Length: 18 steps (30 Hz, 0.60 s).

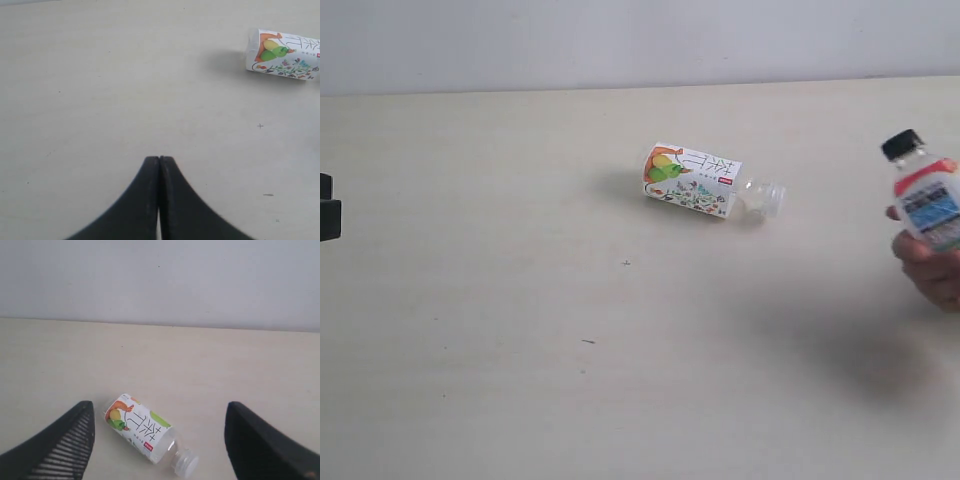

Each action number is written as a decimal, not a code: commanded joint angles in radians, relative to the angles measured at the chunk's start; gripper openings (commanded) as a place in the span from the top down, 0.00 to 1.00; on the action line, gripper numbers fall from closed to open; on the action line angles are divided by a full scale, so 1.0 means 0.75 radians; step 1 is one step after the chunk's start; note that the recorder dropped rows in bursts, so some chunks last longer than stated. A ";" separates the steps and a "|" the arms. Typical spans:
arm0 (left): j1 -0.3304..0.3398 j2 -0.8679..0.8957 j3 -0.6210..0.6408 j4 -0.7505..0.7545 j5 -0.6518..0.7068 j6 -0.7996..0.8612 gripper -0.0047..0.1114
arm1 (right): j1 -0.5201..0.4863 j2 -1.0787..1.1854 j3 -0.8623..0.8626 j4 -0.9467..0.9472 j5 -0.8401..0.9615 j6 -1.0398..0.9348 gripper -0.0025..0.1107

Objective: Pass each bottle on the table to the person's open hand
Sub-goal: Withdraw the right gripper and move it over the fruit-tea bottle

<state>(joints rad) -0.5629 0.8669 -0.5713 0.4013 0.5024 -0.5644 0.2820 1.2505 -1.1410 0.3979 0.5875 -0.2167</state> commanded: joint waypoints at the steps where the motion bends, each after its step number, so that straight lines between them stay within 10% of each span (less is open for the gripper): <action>1: 0.004 -0.007 0.005 0.002 -0.015 -0.010 0.96 | 0.005 -0.004 -0.004 0.009 -0.027 -0.073 0.36; 14: 0.004 -0.007 0.005 0.002 -0.015 -0.010 0.96 | 0.005 0.007 -0.004 0.053 -0.097 -0.280 0.46; 18: 0.004 -0.007 0.005 0.002 -0.015 -0.010 0.96 | 0.005 0.007 -0.004 0.096 -0.115 -0.319 0.76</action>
<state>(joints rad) -0.5629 0.8669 -0.5713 0.4013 0.5024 -0.5644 0.2820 1.2524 -1.1410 0.4464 0.5196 -0.4238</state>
